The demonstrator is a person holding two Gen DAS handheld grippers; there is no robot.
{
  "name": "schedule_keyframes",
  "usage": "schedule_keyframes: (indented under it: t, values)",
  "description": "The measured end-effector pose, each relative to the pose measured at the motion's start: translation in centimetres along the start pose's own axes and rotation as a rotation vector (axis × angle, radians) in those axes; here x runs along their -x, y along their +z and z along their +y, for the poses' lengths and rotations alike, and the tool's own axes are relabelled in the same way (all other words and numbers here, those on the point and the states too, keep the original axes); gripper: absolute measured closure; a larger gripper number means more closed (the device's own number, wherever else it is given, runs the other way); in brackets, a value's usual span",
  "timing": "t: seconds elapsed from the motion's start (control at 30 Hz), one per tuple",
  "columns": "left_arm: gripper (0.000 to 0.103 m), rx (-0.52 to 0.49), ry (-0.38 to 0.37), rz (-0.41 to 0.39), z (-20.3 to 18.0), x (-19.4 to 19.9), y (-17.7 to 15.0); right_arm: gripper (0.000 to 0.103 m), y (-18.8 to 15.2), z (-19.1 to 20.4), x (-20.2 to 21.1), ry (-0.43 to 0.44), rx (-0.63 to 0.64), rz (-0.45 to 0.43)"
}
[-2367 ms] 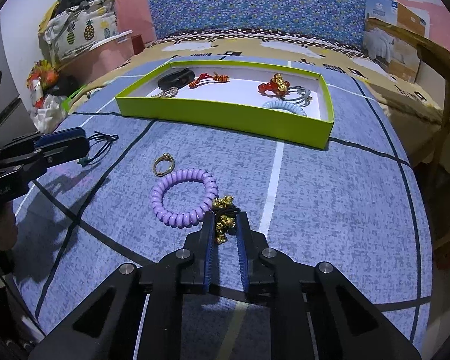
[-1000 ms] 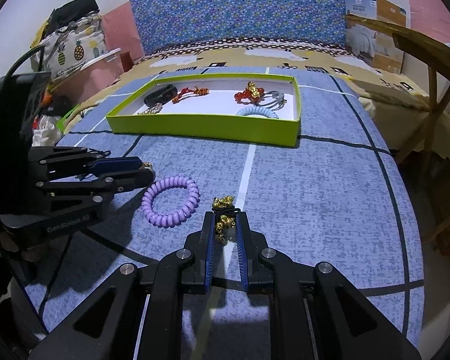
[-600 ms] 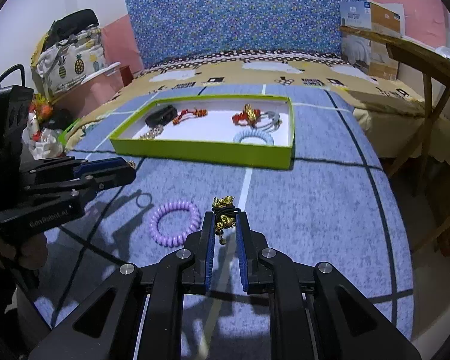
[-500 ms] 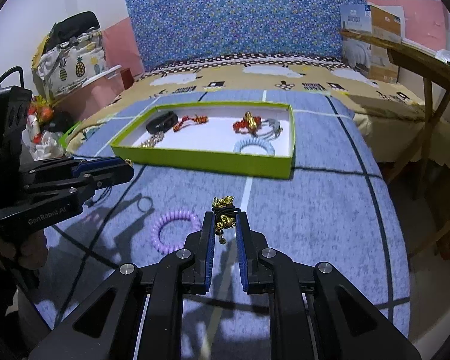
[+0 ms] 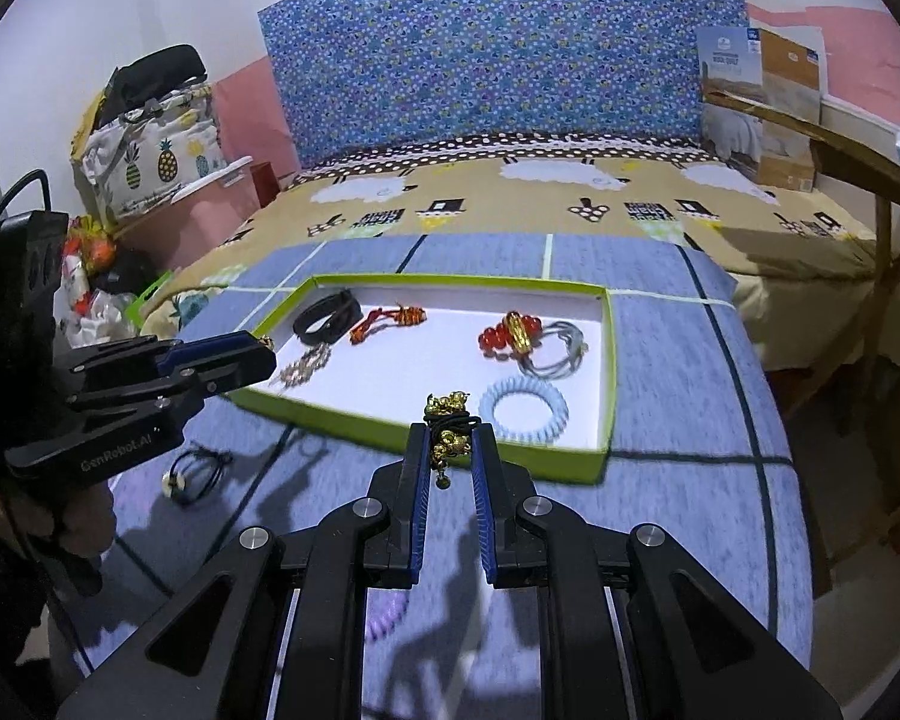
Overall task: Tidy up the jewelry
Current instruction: 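Carry the gold ring and gold charm into the green box and open both grippers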
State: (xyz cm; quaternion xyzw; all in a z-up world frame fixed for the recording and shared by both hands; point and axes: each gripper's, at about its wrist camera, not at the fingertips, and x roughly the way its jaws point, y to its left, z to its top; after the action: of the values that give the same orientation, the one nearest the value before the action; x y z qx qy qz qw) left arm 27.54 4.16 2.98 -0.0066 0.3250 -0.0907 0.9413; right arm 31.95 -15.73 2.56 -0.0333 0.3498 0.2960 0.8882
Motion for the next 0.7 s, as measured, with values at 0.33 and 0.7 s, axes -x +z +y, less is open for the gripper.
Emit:
schedule_keyframes:
  t: [0.33, 0.7]
  values:
    - [0.081, 0.001, 0.003, 0.036, 1.4, -3.8, 1.6, 0.089, 2.6, -0.2, -5.0, 0.001, 0.021, 0.042]
    - [0.081, -0.007, 0.012, 0.126, 2.2, -7.9, 1.2, 0.089, 3.2, -1.1, -10.1, 0.007, 0.009, 0.132]
